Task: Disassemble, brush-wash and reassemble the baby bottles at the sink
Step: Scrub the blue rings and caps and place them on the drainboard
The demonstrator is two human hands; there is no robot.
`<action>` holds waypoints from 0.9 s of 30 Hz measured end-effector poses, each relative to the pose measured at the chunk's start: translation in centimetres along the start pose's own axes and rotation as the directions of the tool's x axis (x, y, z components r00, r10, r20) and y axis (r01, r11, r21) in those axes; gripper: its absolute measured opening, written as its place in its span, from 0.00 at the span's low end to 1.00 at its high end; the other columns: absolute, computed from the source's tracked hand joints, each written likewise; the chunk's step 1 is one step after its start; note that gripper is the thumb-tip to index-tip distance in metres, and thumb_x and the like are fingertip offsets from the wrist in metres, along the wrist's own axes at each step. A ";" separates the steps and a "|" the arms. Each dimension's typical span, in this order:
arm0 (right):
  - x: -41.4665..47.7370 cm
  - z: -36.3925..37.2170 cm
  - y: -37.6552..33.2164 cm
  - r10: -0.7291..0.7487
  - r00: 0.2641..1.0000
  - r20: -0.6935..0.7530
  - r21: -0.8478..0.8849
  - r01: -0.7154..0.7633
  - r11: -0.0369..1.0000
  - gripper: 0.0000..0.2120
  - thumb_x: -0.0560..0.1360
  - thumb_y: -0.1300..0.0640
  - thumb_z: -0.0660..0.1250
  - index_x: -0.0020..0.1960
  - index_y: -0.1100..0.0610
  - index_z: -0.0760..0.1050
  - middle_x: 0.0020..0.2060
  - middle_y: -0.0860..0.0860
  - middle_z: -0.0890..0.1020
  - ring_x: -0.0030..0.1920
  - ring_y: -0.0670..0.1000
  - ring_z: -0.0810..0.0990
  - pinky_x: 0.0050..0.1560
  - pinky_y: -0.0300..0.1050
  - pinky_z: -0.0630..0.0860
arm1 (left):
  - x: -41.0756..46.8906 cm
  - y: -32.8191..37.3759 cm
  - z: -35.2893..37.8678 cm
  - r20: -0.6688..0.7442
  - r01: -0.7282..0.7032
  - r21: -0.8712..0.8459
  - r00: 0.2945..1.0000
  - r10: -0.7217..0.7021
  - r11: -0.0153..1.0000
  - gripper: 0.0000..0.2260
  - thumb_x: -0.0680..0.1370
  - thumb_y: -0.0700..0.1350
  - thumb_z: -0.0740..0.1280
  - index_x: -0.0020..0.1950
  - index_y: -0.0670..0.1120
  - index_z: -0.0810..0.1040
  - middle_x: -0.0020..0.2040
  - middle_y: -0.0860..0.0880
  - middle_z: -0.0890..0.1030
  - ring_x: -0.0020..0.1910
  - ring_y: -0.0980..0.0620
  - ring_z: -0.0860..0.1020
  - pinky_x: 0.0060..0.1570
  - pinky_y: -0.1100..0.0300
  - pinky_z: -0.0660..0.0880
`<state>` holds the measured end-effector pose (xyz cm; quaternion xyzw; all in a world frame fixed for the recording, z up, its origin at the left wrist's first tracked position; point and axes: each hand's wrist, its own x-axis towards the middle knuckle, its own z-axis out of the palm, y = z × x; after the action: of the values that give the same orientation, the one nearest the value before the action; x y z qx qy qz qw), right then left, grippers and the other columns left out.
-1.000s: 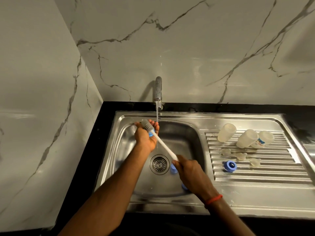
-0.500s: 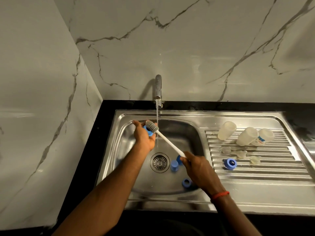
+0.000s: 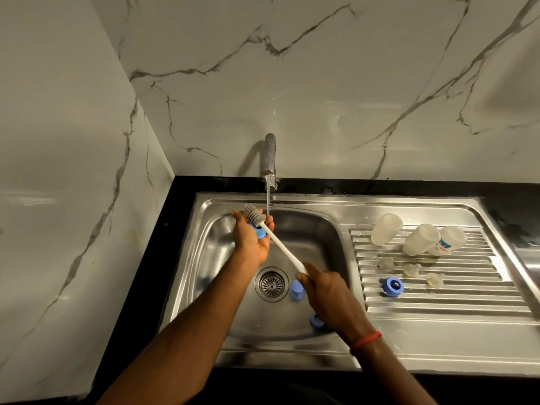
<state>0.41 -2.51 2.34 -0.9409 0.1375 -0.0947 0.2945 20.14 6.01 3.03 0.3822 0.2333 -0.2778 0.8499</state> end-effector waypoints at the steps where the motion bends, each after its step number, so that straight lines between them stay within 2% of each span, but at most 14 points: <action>1: -0.4 -0.2 0.6 0.008 1.000 0.024 0.029 -0.009 1.000 0.12 0.82 0.47 0.61 0.51 0.54 0.77 0.31 0.50 0.79 0.32 0.55 0.78 0.33 0.50 0.73 | 0.3 0.4 -0.3 -0.009 -0.007 0.004 1.000 0.007 1.000 0.31 0.82 0.67 0.50 0.48 0.41 0.77 0.42 0.44 0.77 0.40 0.48 0.77 0.52 0.55 0.76; 3: -1.2 -1.0 1.9 0.057 0.995 0.080 0.067 -0.062 0.996 0.06 0.82 0.48 0.62 0.48 0.48 0.75 0.29 0.47 0.77 0.29 0.47 0.76 0.31 0.39 0.70 | 0.8 1.2 -1.2 -0.018 -0.003 0.011 1.000 0.003 1.000 0.30 0.81 0.68 0.51 0.48 0.43 0.78 0.38 0.46 0.75 0.38 0.49 0.75 0.55 0.50 0.74; 4: -1.5 -1.4 2.4 0.103 0.991 0.089 0.090 -0.111 0.990 0.07 0.82 0.47 0.62 0.46 0.45 0.74 0.29 0.47 0.77 0.29 0.46 0.75 0.30 0.37 0.68 | 0.8 1.4 -1.5 -0.024 0.007 0.001 1.000 -0.007 1.000 0.28 0.82 0.66 0.53 0.48 0.44 0.78 0.36 0.47 0.74 0.37 0.50 0.73 0.51 0.52 0.74; 6: -1.5 -1.9 2.9 0.227 0.970 0.086 0.160 -0.238 0.958 0.11 0.81 0.42 0.58 0.45 0.46 0.73 0.30 0.50 0.78 0.29 0.45 0.76 0.30 0.38 0.70 | 0.8 1.7 -2.0 -0.034 0.024 -0.010 0.999 -0.024 1.000 0.20 0.83 0.57 0.56 0.48 0.43 0.79 0.39 0.47 0.74 0.36 0.50 0.72 0.41 0.57 0.72; 7: -1.4 -2.0 2.9 0.274 0.958 0.089 0.185 -0.286 0.940 0.13 0.80 0.41 0.57 0.45 0.47 0.74 0.31 0.50 0.79 0.31 0.46 0.77 0.31 0.38 0.72 | 0.7 1.8 -2.1 -0.037 0.029 -0.010 0.999 -0.029 1.000 0.16 0.82 0.51 0.57 0.49 0.42 0.78 0.43 0.46 0.75 0.38 0.49 0.73 0.41 0.57 0.73; 9: -1.3 -2.3 2.7 0.279 0.956 0.093 0.198 -0.293 0.935 0.13 0.80 0.41 0.57 0.47 0.48 0.75 0.32 0.50 0.79 0.31 0.47 0.77 0.32 0.39 0.73 | 0.6 1.5 -2.3 -0.033 0.053 -0.034 0.998 -0.054 0.998 0.10 0.82 0.43 0.60 0.51 0.40 0.77 0.52 0.41 0.77 0.48 0.44 0.78 0.47 0.54 0.78; 11: -1.5 -2.3 2.5 0.239 0.964 0.113 0.212 -0.258 0.942 0.10 0.81 0.42 0.59 0.44 0.44 0.74 0.29 0.48 0.77 0.29 0.45 0.74 0.31 0.38 0.71 | 0.5 1.1 -2.3 -0.011 0.077 -0.055 0.997 -0.078 0.996 0.07 0.82 0.43 0.63 0.52 0.39 0.77 0.54 0.40 0.78 0.54 0.43 0.80 0.51 0.51 0.81; 14: -2.1 -2.0 2.3 0.202 0.976 0.085 0.204 -0.216 0.955 0.07 0.80 0.41 0.61 0.45 0.39 0.74 0.28 0.47 0.76 0.29 0.44 0.75 0.31 0.36 0.69 | 0.5 0.5 -2.3 -0.017 0.076 -0.018 0.997 -0.076 0.997 0.12 0.80 0.43 0.68 0.59 0.38 0.76 0.55 0.38 0.81 0.53 0.44 0.82 0.51 0.52 0.82; 17: -2.1 -2.2 2.0 0.233 0.972 -0.027 0.171 -0.225 0.959 0.13 0.79 0.39 0.59 0.56 0.41 0.78 0.30 0.47 0.77 0.31 0.46 0.76 0.32 0.39 0.73 | 0.3 0.7 -2.4 -0.046 0.085 -0.002 0.995 -0.085 0.996 0.06 0.79 0.41 0.70 0.51 0.40 0.76 0.47 0.41 0.80 0.45 0.46 0.81 0.42 0.57 0.82; 19: -1.9 -2.9 1.9 0.217 0.973 -0.077 0.067 -0.212 0.975 0.16 0.79 0.41 0.61 0.62 0.44 0.78 0.36 0.47 0.78 0.35 0.45 0.77 0.36 0.43 0.78 | 0.3 0.8 -2.7 -0.051 0.092 0.014 0.995 -0.091 0.996 0.05 0.78 0.43 0.70 0.47 0.42 0.76 0.44 0.44 0.78 0.42 0.49 0.80 0.41 0.60 0.81; 21: -1.7 -3.5 1.9 0.127 0.984 -0.126 -0.111 -0.141 0.984 0.16 0.78 0.45 0.66 0.64 0.45 0.79 0.38 0.47 0.75 0.36 0.48 0.76 0.35 0.45 0.77 | 0.4 0.8 -3.1 -0.065 0.063 0.020 0.996 -0.062 0.998 0.09 0.79 0.48 0.70 0.45 0.44 0.76 0.43 0.46 0.77 0.41 0.51 0.78 0.44 0.59 0.79; 23: -1.4 -3.9 1.8 0.024 0.988 -0.151 -0.263 -0.064 0.963 0.17 0.75 0.49 0.73 0.63 0.47 0.80 0.37 0.49 0.74 0.36 0.50 0.74 0.32 0.46 0.75 | 0.7 0.8 -3.5 -0.075 0.042 0.037 0.996 -0.039 0.998 0.15 0.80 0.56 0.67 0.46 0.43 0.77 0.44 0.46 0.78 0.43 0.50 0.78 0.51 0.54 0.78; 25: -0.9 -4.3 1.6 -0.074 0.982 -0.175 -0.375 0.003 0.927 0.19 0.70 0.52 0.78 0.60 0.49 0.82 0.37 0.51 0.74 0.37 0.53 0.75 0.29 0.47 0.75 | 0.8 1.0 -3.6 -0.058 0.030 0.094 0.998 -0.024 0.995 0.20 0.80 0.60 0.64 0.47 0.42 0.77 0.44 0.45 0.79 0.43 0.49 0.78 0.50 0.51 0.78; 27: -0.4 -4.7 1.3 -0.145 0.966 -0.215 -0.442 0.037 0.896 0.20 0.66 0.54 0.81 0.57 0.51 0.84 0.38 0.53 0.75 0.38 0.54 0.76 0.27 0.46 0.73 | 0.7 1.0 -3.4 -0.049 0.021 0.157 0.999 -0.013 0.987 0.20 0.81 0.59 0.62 0.47 0.43 0.77 0.42 0.45 0.80 0.41 0.49 0.79 0.47 0.52 0.79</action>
<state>-1.45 -5.88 5.39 -0.9695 0.1455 -0.1896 0.0537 20.73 9.01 1.11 0.4529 0.2342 -0.2934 0.8086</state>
